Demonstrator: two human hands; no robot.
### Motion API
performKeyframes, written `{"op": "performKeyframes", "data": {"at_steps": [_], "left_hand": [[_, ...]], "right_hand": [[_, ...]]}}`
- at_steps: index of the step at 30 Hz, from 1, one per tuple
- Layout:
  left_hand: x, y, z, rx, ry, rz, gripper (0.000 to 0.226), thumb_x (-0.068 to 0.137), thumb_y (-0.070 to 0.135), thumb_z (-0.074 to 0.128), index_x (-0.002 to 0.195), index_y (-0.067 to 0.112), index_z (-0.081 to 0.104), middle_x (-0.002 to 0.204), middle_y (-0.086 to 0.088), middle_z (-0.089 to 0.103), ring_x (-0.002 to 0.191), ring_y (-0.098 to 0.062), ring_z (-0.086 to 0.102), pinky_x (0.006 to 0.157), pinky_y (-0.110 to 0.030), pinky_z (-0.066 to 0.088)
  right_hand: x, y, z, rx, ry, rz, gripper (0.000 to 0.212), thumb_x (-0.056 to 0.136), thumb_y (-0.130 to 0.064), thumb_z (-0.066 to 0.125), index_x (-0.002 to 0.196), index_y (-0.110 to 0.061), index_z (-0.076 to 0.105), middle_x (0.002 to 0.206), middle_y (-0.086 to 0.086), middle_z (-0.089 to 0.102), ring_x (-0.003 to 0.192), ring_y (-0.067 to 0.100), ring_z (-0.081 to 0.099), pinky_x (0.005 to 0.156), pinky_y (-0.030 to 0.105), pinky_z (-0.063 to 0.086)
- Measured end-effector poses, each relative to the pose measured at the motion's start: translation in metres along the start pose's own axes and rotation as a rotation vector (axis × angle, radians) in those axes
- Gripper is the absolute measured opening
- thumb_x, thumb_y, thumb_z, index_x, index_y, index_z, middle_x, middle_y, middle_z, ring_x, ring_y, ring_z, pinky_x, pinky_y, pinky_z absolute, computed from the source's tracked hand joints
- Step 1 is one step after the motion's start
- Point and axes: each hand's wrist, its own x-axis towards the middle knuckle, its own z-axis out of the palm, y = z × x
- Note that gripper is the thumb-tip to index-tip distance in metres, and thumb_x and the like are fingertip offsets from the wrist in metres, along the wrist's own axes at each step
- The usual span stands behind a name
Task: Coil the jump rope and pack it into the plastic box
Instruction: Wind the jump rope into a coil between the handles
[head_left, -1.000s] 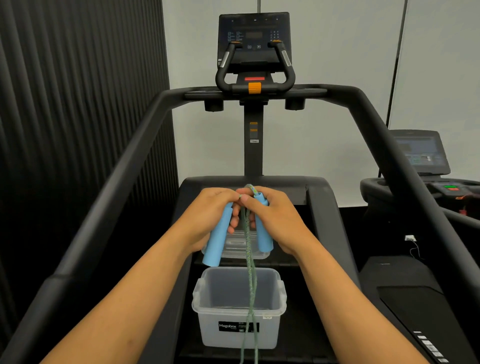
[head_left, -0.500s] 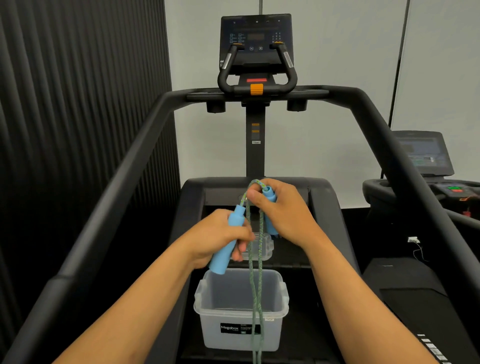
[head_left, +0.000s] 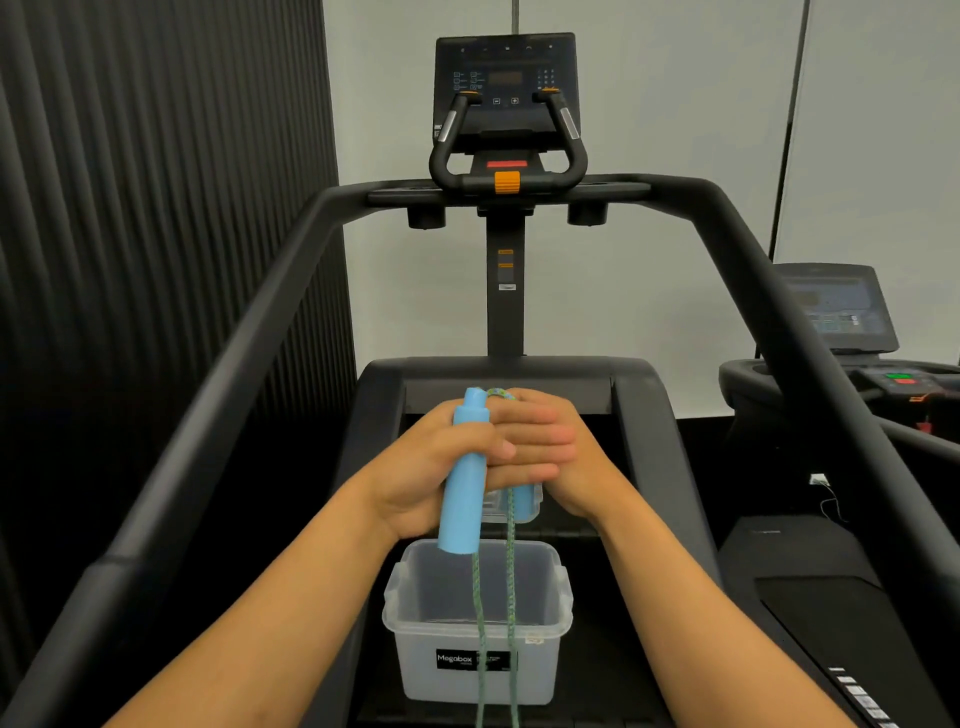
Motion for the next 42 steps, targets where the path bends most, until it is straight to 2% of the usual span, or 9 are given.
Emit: {"op": "performKeyframes", "data": {"at_steps": [6, 9, 13, 21, 26, 30, 33, 40, 42], "left_hand": [[0.005, 0.008, -0.003, -0.052, 0.061, 0.047, 0.049, 0.083, -0.011, 0.045, 0.130, -0.010, 0.058, 0.132, -0.031, 0.063, 0.124, -0.043, 0.062, 0.105, -0.043, 0.051], [0.006, 0.014, -0.007, -0.047, 0.099, 0.066, 0.052, 0.082, -0.009, 0.044, 0.133, -0.009, 0.055, 0.134, -0.029, 0.062, 0.128, -0.041, 0.060, 0.108, -0.044, 0.047], [0.009, 0.022, -0.017, 0.023, 0.178, 0.106, 0.053, 0.081, -0.006, 0.047, 0.134, -0.008, 0.055, 0.133, -0.026, 0.065, 0.126, -0.037, 0.062, 0.108, -0.042, 0.048], [0.015, 0.022, -0.035, 0.167, 0.278, 0.081, 0.043, 0.090, -0.011, 0.044, 0.131, -0.007, 0.057, 0.128, -0.023, 0.069, 0.123, -0.034, 0.065, 0.107, -0.040, 0.049], [0.014, 0.013, -0.040, 0.314, 0.295, -0.019, 0.047, 0.078, 0.006, 0.059, 0.124, 0.000, 0.067, 0.117, -0.014, 0.075, 0.111, -0.024, 0.070, 0.102, -0.034, 0.051], [0.008, 0.007, -0.039, 0.441, 0.215, -0.085, 0.035, 0.079, 0.011, 0.060, 0.111, 0.004, 0.074, 0.104, -0.016, 0.070, 0.098, -0.028, 0.056, 0.096, -0.046, 0.041], [0.006, 0.006, -0.031, 0.531, 0.136, -0.094, 0.037, 0.075, 0.008, 0.061, 0.108, -0.004, 0.071, 0.114, -0.033, 0.068, 0.103, -0.033, 0.062, 0.108, -0.057, 0.041], [0.000, 0.002, -0.020, 0.576, 0.022, -0.171, 0.039, 0.072, 0.001, 0.062, 0.109, -0.009, 0.070, 0.108, -0.025, 0.076, 0.104, -0.032, 0.074, 0.085, -0.027, 0.057], [-0.002, 0.004, -0.018, 0.589, 0.028, -0.201, 0.041, 0.074, -0.002, 0.058, 0.111, -0.013, 0.068, 0.109, -0.025, 0.076, 0.102, -0.031, 0.075, 0.083, -0.026, 0.058]], "right_hand": [[-0.010, 0.008, 0.016, 0.054, -0.001, 0.074, 0.026, 0.101, -0.010, 0.047, 0.087, -0.004, 0.068, 0.070, 0.017, 0.065, 0.065, 0.030, 0.063, 0.067, 0.039, 0.056], [-0.016, 0.011, 0.021, 0.112, -0.018, 0.113, 0.026, 0.104, -0.015, 0.051, 0.089, 0.005, 0.061, 0.072, 0.012, 0.064, 0.061, 0.024, 0.059, 0.065, 0.035, 0.052], [-0.024, 0.010, 0.028, 0.147, -0.042, 0.143, 0.022, 0.103, -0.021, 0.057, 0.085, -0.011, 0.065, 0.074, 0.011, 0.063, 0.060, 0.022, 0.060, 0.063, 0.036, 0.053], [-0.033, -0.011, 0.025, -0.036, -0.083, 0.121, 0.021, 0.102, -0.022, 0.059, 0.087, -0.009, 0.066, 0.073, 0.007, 0.067, 0.061, 0.019, 0.064, 0.065, 0.035, 0.058], [-0.029, -0.033, 0.009, -0.185, -0.022, 0.024, 0.025, 0.101, -0.022, 0.061, 0.080, -0.007, 0.064, 0.069, 0.011, 0.068, 0.058, 0.019, 0.065, 0.064, 0.032, 0.056], [-0.019, -0.046, -0.009, -0.298, 0.038, -0.005, 0.031, 0.100, -0.025, 0.060, 0.074, -0.009, 0.060, 0.062, 0.007, 0.067, 0.055, 0.015, 0.063, 0.067, 0.039, 0.057], [-0.012, -0.048, -0.016, -0.308, 0.051, -0.010, 0.032, 0.098, -0.025, 0.061, 0.071, -0.009, 0.058, 0.060, 0.011, 0.066, 0.054, 0.019, 0.062, 0.069, 0.047, 0.057], [-0.005, -0.060, -0.031, -0.385, -0.033, 0.013, 0.018, 0.094, -0.025, 0.069, 0.084, -0.012, 0.070, 0.059, 0.009, 0.069, 0.055, 0.023, 0.066, 0.067, 0.040, 0.057], [-0.002, -0.063, -0.038, -0.391, -0.056, 0.021, 0.017, 0.091, -0.026, 0.073, 0.081, -0.014, 0.070, 0.057, 0.013, 0.065, 0.050, 0.021, 0.061, 0.064, 0.037, 0.058]]}}
